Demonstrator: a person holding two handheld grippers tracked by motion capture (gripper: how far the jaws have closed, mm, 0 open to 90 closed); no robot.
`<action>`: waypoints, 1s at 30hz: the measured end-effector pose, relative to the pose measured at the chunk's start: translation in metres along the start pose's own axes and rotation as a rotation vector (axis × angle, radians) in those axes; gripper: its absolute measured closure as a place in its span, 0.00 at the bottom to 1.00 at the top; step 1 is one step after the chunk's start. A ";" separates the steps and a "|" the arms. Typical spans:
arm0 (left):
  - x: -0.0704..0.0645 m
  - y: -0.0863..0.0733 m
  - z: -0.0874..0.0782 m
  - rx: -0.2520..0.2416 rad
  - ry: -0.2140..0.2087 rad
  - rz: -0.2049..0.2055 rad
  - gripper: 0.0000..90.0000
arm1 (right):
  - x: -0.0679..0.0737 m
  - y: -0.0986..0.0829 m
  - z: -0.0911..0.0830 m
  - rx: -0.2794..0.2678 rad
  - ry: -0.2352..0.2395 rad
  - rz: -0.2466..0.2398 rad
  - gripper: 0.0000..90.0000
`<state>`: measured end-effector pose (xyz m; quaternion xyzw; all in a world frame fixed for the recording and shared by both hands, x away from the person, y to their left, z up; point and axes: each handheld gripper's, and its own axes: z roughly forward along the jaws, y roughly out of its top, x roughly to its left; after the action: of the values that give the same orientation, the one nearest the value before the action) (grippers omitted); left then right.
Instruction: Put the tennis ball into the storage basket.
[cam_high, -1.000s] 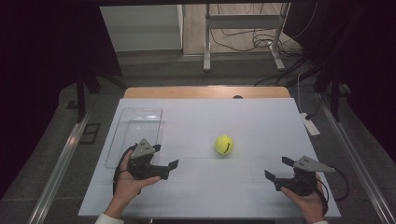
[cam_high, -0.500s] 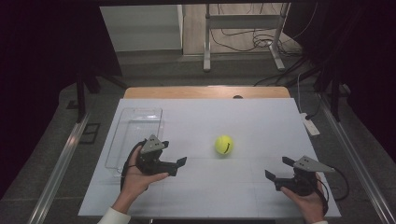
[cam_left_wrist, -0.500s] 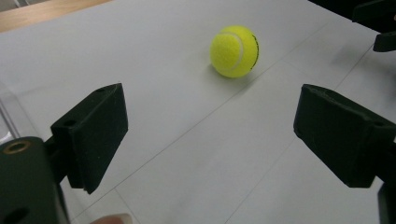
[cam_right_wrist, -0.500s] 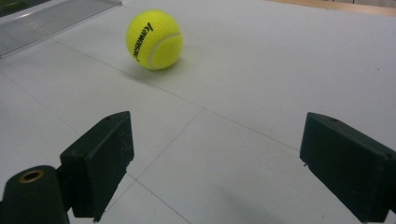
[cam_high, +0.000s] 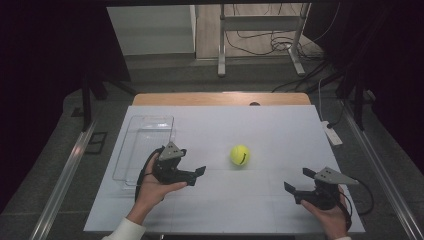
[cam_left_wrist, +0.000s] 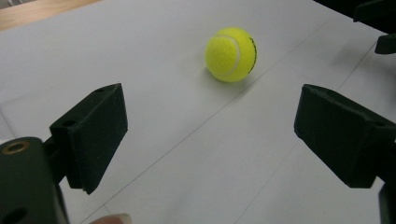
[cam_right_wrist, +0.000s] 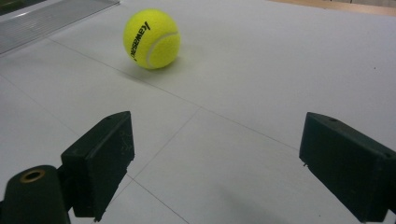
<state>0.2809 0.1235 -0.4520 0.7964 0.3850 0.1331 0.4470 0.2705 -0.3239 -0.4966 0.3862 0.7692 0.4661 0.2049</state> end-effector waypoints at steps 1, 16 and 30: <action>0.000 0.000 0.001 0.001 -0.001 0.001 0.12 | 0.000 0.000 0.000 0.002 -0.003 -0.001 0.12; -0.007 0.012 0.016 0.022 -0.016 0.019 0.12 | 0.000 -0.001 0.000 0.002 -0.001 -0.002 0.12; -0.010 0.018 0.026 0.044 -0.023 0.033 0.12 | -0.001 -0.001 0.000 0.005 -0.009 0.001 0.12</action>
<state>0.2979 0.0953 -0.4502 0.8138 0.3694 0.1229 0.4315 0.2707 -0.3252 -0.4974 0.3890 0.7693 0.4625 0.2073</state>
